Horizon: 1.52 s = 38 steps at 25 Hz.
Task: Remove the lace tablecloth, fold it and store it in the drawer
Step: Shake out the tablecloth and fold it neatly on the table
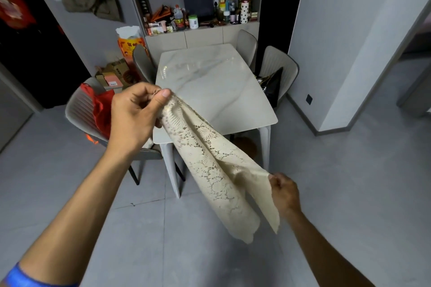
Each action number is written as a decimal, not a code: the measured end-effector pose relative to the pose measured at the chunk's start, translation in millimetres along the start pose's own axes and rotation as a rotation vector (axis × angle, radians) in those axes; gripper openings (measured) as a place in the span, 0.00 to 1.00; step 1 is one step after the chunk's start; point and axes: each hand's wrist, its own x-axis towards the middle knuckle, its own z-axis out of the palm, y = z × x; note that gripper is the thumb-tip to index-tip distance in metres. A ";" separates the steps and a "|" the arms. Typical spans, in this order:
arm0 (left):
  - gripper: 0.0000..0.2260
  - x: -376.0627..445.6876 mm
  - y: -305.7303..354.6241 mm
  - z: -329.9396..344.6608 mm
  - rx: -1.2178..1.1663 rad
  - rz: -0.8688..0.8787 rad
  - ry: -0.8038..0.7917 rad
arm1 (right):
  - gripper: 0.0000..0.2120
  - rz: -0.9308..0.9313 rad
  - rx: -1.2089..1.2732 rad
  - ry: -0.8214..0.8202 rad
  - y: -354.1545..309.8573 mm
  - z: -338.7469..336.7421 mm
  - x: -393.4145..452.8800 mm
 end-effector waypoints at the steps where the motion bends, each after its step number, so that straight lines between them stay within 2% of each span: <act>1: 0.07 -3.0 -17.9 -5.9 -0.009 -0.062 -0.055 | 0.11 0.025 -0.027 0.048 -1.3 -7.7 10.0; 4: 0.10 -23.3 -72.4 -22.9 0.014 -0.274 -0.279 | 0.13 0.099 -0.063 0.123 -7.1 -31.1 38.7; 6: 0.08 -45.4 -105.0 -29.9 0.030 -0.363 -0.412 | 0.15 0.173 -0.023 0.122 -9.5 -41.3 51.5; 9: 0.06 -82.9 -150.4 -38.0 0.044 -0.473 -0.439 | 0.14 0.261 0.000 0.107 -9.8 -42.7 57.5; 11: 0.03 -104.5 -169.4 -42.9 0.096 -0.480 -0.463 | 0.14 0.296 0.019 0.106 -13.9 -40.4 58.9; 13: 0.07 -120.8 -176.6 -44.2 0.163 -0.450 -0.527 | 0.15 0.307 0.038 0.096 -20.9 -38.7 57.8; 15: 0.11 -133.9 -179.7 -42.3 0.208 -0.428 -0.523 | 0.12 0.303 -0.008 0.070 -27.9 -41.2 58.1; 18: 0.05 -155.9 -174.8 -35.7 0.292 -0.307 -0.531 | 0.11 0.317 0.033 0.046 -34.1 -42.3 57.5; 20: 0.04 -170.8 -165.0 -30.1 0.431 -0.093 -0.671 | 0.13 0.298 0.094 0.032 -40.6 -42.5 52.7; 22: 0.12 -189.0 -161.2 -21.6 0.568 0.107 -0.867 | 0.18 0.251 0.167 0.006 -51.5 -42.2 45.7; 24: 0.14 -213.5 -164.2 -9.9 0.638 0.132 -0.986 | 0.19 0.188 0.203 -0.018 -64.6 -42.2 39.3; 26: 0.14 -235.0 -170.4 4.3 0.619 -0.061 -0.929 | 0.18 0.111 0.148 -0.039 -74.7 -41.6 33.0; 29: 0.13 -245.3 -177.5 26.6 0.553 -0.439 -0.609 | 0.19 0.002 0.035 -0.040 -81.8 -40.4 24.6; 32: 0.09 -236.7 -168.0 53.4 0.387 -0.596 -0.458 | 0.16 -0.057 -0.008 -0.042 -83.0 -40.6 17.6; 36: 0.14 -217.6 -141.3 81.8 0.070 -0.740 -0.341 | 0.13 -0.108 -0.088 -0.056 -76.4 -40.7 9.5; 38: 0.11 -206.9 -129.1 84.7 -0.082 -0.805 -0.338 | 0.13 -0.102 -0.104 -0.071 -69.8 -41.2 7.3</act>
